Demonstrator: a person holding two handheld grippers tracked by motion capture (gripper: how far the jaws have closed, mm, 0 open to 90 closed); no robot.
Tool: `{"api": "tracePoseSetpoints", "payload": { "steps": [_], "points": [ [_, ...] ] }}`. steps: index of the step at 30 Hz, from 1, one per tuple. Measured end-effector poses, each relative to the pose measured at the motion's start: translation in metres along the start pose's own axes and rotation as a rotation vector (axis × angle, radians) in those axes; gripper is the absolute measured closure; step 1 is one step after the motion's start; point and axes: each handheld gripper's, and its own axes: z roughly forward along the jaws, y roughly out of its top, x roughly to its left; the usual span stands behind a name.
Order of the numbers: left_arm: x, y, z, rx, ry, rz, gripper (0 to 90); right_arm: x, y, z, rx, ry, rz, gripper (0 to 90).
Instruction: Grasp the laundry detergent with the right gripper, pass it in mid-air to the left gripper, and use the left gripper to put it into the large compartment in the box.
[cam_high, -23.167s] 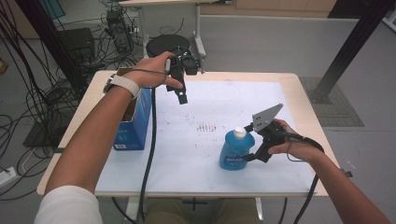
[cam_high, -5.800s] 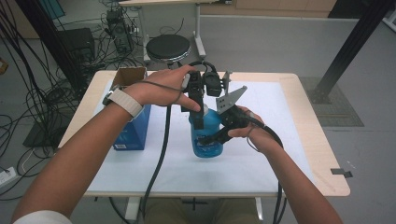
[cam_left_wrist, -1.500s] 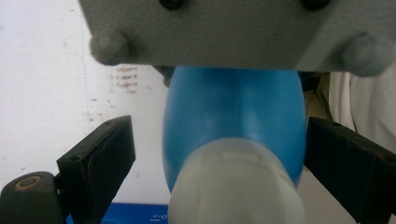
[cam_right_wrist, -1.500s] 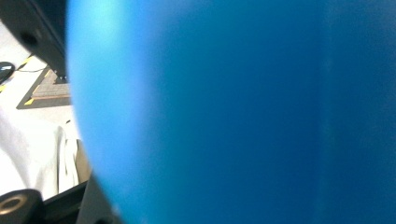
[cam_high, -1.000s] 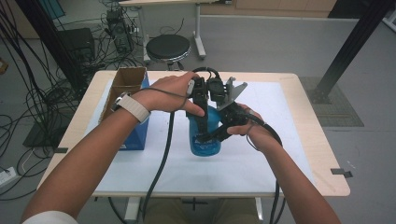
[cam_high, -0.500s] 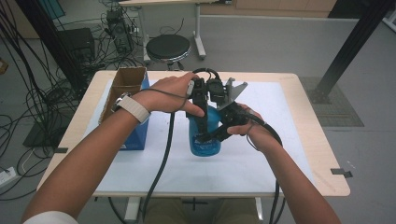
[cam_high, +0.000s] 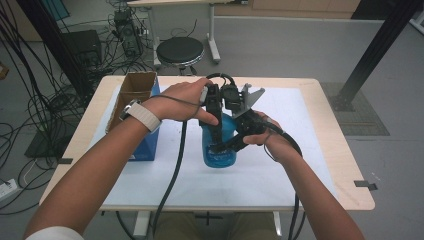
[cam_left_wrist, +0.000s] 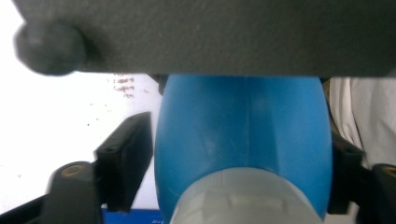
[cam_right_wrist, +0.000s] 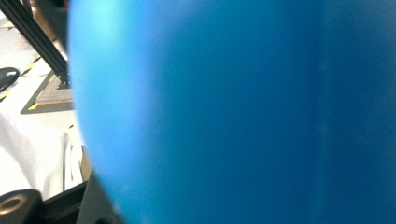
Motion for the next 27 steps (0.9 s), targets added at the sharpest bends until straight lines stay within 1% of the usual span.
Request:
{"api": "tracePoseSetpoints", "payload": {
  "steps": [5, 21, 24, 25, 26, 27],
  "points": [
    [0.0005, -0.0007, 0.0007, 0.001, -0.007, -0.005, 29.5, 0.0000, 0.0000, 0.0005, 0.005, 0.001, -0.002, 43.3],
    [0.0002, -0.0017, 0.0013, -0.008, -0.012, 0.002, 30.6, 0.0000, 0.0000, 0.0014, 0.008, 0.001, -0.005, 43.2],
    [0.0002, -0.0020, 0.0012, -0.015, -0.025, -0.007, 32.9, 0.0001, -0.0001, 0.0016, 0.013, -0.001, -0.004, 43.2],
    [0.0001, -0.0021, 0.0008, -0.015, -0.027, 0.003, 35.5, -0.0001, -0.0001, 0.0017, 0.013, -0.002, -0.009, 43.2],
    [0.0001, -0.0021, 0.0007, -0.014, -0.026, 0.003, 37.4, 0.0001, -0.0005, 0.0015, 0.014, 0.001, 0.005, 43.2],
    [0.0004, -0.0023, 0.0009, -0.015, -0.029, 0.001, 37.4, -0.0001, -0.0007, 0.0013, 0.013, 0.001, 0.005, 43.2]
  ]
}}
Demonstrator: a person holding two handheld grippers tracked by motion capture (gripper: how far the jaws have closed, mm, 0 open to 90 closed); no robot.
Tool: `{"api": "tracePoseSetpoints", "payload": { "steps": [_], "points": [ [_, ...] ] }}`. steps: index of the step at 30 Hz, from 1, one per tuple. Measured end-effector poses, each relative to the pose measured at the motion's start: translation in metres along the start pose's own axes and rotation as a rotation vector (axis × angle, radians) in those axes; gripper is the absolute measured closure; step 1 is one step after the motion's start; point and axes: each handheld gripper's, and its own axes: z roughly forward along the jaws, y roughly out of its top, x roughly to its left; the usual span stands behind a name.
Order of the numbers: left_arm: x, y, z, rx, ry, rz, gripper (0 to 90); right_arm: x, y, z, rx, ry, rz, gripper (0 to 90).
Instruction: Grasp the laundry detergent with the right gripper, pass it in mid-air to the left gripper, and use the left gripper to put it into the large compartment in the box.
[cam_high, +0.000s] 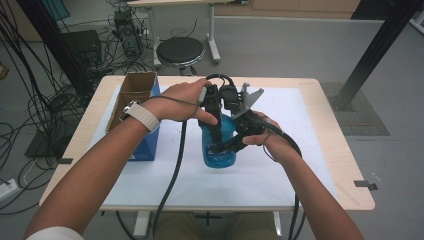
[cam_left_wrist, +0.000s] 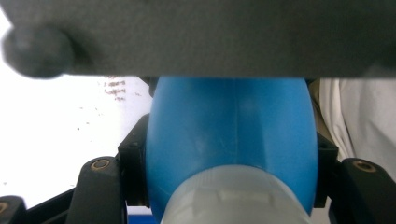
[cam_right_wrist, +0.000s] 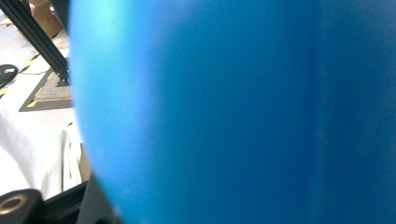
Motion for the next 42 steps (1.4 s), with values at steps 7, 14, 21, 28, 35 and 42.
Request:
{"api": "tracePoseSetpoints", "payload": {
  "steps": [7, 14, 21, 28, 35, 42],
  "points": [
    [-0.0002, 0.0002, 0.0005, 0.001, -0.001, 0.005, 37.7, 0.0003, 0.0000, 0.0002, 0.000, 0.004, -0.001, 43.2],
    [-0.0006, 0.0002, 0.0008, 0.001, 0.000, 0.004, 37.8, 0.0003, -0.0001, 0.0003, 0.002, 0.004, -0.003, 43.2],
    [-0.0004, -0.0009, 0.0022, -0.004, -0.001, 0.001, 37.8, 0.0000, -0.0006, 0.0011, 0.007, 0.002, -0.004, 43.2],
    [0.0000, -0.0016, 0.0020, -0.005, -0.004, -0.003, 37.8, 0.0000, -0.0006, 0.0016, 0.004, 0.003, -0.003, 43.2],
    [0.0004, -0.0017, 0.0027, -0.005, -0.004, -0.004, 37.8, -0.0005, -0.0010, 0.0020, 0.006, 0.003, -0.005, 43.1],
    [0.0006, -0.0018, 0.0034, -0.009, -0.005, -0.003, 37.8, -0.0006, -0.0013, 0.0019, 0.010, 0.003, -0.004, 43.1]
  ]
}}
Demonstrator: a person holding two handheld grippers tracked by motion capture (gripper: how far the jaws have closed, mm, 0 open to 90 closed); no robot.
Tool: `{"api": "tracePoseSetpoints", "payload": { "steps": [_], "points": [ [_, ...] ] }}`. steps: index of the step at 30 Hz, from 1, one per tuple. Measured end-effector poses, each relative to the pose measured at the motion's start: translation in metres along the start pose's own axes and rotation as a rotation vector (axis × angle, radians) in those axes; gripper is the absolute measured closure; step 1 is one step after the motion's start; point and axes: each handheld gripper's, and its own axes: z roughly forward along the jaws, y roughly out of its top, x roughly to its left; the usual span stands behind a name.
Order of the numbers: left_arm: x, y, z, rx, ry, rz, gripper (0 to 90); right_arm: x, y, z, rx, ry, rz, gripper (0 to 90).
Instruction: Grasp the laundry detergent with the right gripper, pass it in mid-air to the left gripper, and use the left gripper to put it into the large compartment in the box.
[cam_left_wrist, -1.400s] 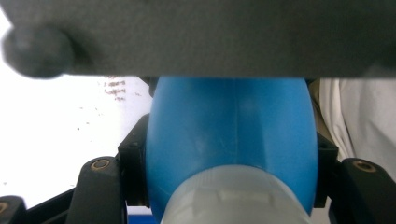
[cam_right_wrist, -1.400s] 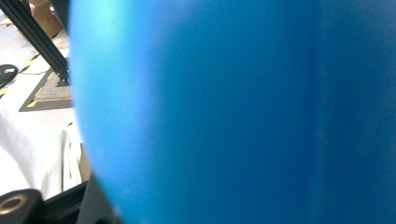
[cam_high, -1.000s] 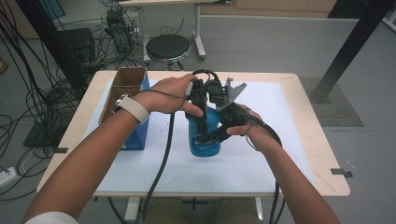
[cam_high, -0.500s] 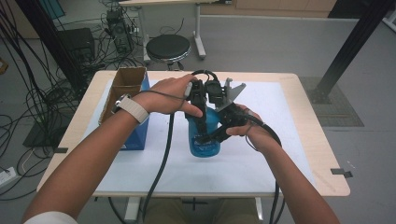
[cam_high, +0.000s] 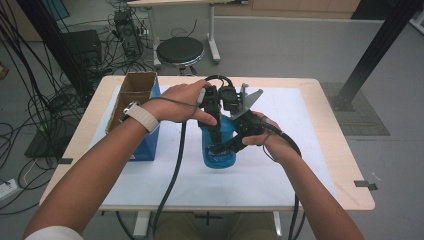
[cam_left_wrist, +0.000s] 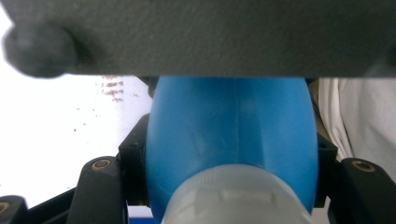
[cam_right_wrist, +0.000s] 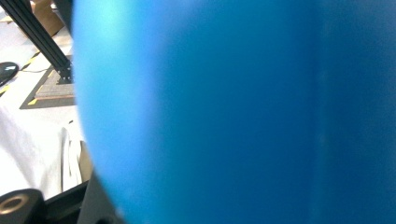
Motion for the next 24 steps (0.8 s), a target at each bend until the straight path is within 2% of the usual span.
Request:
{"api": "tracePoseSetpoints", "payload": {
  "steps": [20, 24],
  "points": [
    [-0.0001, -0.0008, -0.0003, -0.007, -0.003, -0.008, 37.7, 0.0013, 0.0005, 0.0000, -0.002, 0.012, 0.011, 43.1],
    [-0.0002, -0.0008, 0.0001, -0.004, -0.004, -0.008, 37.7, 0.0005, 0.0004, 0.0003, 0.004, 0.000, 0.001, 43.0]
  ]
}}
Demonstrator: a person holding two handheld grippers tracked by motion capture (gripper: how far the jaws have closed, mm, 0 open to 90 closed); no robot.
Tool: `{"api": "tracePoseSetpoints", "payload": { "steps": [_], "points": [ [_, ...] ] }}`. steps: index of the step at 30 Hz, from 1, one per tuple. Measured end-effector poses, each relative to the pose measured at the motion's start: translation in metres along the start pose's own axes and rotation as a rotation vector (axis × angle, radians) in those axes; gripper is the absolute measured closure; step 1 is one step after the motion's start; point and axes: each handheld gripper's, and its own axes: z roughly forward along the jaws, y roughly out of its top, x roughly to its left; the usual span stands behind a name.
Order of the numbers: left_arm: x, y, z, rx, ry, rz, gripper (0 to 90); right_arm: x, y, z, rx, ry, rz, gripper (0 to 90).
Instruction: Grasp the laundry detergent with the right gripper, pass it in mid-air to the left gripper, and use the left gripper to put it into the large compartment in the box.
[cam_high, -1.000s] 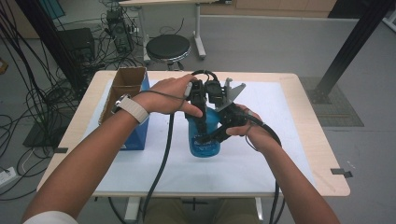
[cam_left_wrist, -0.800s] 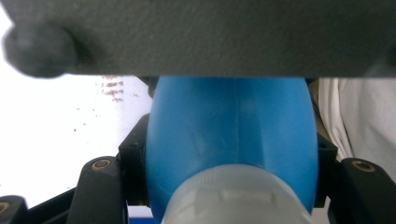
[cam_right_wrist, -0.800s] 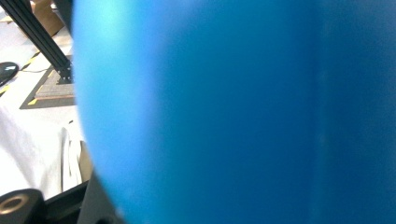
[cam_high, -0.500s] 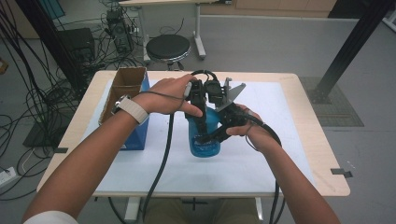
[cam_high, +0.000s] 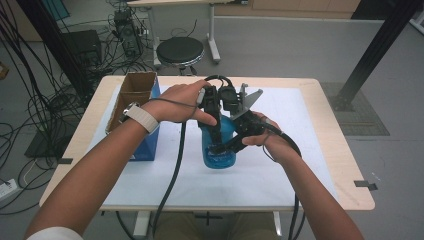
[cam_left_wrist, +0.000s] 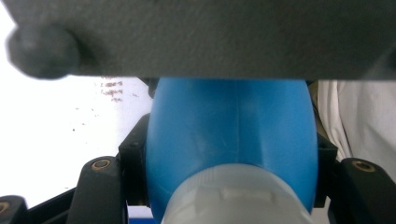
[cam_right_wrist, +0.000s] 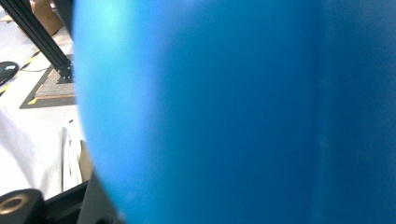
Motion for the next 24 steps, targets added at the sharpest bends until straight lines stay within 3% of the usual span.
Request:
{"api": "tracePoseSetpoints", "payload": {
  "steps": [24],
  "points": [
    [-0.0009, -0.0011, -0.0012, -0.008, 0.004, 0.002, 37.7, 0.0016, 0.0009, -0.0009, -0.001, 0.008, 0.006, 43.0]
  ]
}}
